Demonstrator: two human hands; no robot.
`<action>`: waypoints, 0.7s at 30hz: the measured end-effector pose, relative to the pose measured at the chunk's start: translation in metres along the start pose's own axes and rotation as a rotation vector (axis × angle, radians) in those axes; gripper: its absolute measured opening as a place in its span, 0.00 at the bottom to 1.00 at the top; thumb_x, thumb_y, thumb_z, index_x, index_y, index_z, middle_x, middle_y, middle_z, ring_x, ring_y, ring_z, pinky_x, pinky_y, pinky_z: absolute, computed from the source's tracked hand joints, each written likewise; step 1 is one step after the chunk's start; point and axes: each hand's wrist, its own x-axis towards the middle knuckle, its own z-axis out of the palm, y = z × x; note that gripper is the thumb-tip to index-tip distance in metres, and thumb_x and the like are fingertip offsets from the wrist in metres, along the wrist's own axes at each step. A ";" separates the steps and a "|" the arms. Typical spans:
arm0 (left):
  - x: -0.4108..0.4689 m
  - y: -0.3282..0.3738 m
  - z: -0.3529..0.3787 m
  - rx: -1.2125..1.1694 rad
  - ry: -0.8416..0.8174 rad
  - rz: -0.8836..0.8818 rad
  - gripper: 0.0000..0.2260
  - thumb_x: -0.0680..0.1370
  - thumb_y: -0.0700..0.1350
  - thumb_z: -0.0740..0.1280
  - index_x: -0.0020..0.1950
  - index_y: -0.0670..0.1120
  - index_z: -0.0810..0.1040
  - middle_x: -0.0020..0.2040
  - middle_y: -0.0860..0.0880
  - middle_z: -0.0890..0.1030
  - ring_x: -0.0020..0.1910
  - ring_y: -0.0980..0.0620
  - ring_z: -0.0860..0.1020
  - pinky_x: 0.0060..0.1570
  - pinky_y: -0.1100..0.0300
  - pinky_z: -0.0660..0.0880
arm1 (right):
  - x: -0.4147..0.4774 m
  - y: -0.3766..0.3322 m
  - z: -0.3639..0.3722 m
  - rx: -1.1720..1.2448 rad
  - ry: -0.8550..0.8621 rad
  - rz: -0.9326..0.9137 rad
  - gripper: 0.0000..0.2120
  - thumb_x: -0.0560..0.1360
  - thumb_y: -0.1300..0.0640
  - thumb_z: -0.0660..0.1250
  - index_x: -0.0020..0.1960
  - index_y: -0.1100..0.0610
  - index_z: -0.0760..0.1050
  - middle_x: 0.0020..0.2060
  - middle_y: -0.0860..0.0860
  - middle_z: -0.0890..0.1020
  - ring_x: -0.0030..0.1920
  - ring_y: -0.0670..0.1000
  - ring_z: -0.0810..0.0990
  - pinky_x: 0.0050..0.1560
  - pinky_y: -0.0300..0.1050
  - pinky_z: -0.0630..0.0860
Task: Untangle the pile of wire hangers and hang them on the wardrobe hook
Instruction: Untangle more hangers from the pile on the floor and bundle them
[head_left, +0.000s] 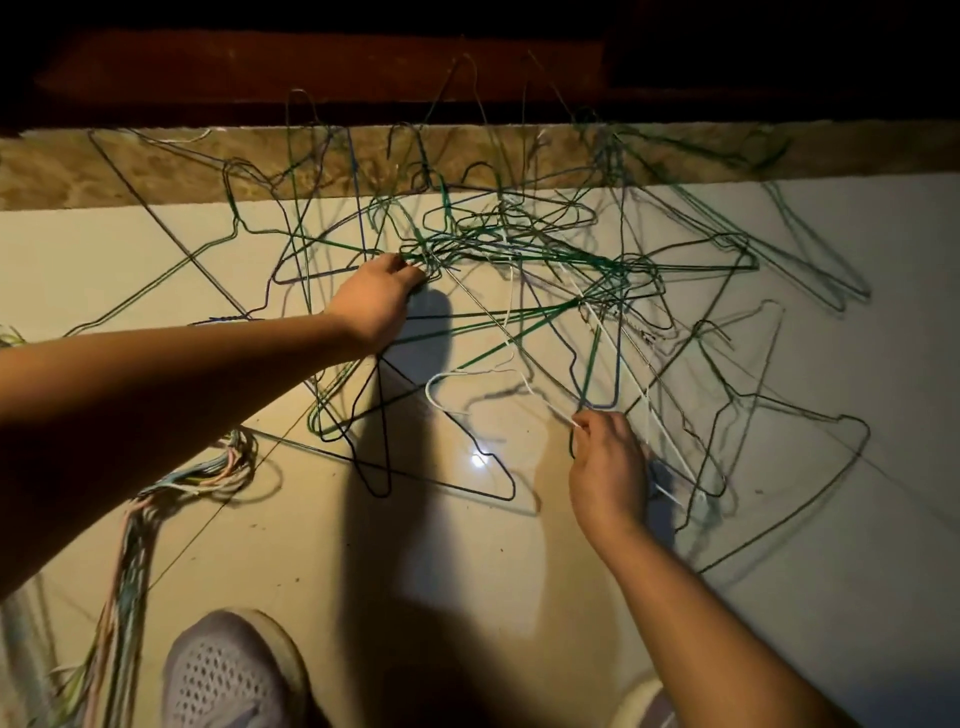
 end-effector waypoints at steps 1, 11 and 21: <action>-0.001 0.000 0.001 0.009 -0.006 0.000 0.16 0.79 0.39 0.57 0.67 0.44 0.70 0.62 0.38 0.70 0.58 0.37 0.72 0.56 0.53 0.71 | 0.000 0.002 -0.003 -0.024 0.006 0.000 0.08 0.75 0.65 0.63 0.51 0.59 0.77 0.49 0.58 0.78 0.46 0.63 0.77 0.50 0.53 0.70; -0.018 0.037 -0.009 0.364 0.034 0.197 0.24 0.78 0.53 0.60 0.73 0.54 0.59 0.69 0.43 0.63 0.66 0.42 0.63 0.62 0.46 0.63 | 0.004 0.008 -0.016 -0.039 -0.044 -0.017 0.08 0.78 0.58 0.62 0.53 0.58 0.77 0.51 0.56 0.78 0.47 0.61 0.77 0.50 0.49 0.68; -0.011 0.120 0.024 0.376 -0.435 0.550 0.19 0.81 0.53 0.54 0.70 0.49 0.67 0.67 0.47 0.71 0.65 0.45 0.69 0.61 0.53 0.69 | 0.000 0.009 -0.007 0.133 -0.055 -0.024 0.10 0.76 0.64 0.62 0.55 0.60 0.78 0.53 0.58 0.78 0.50 0.61 0.78 0.49 0.47 0.73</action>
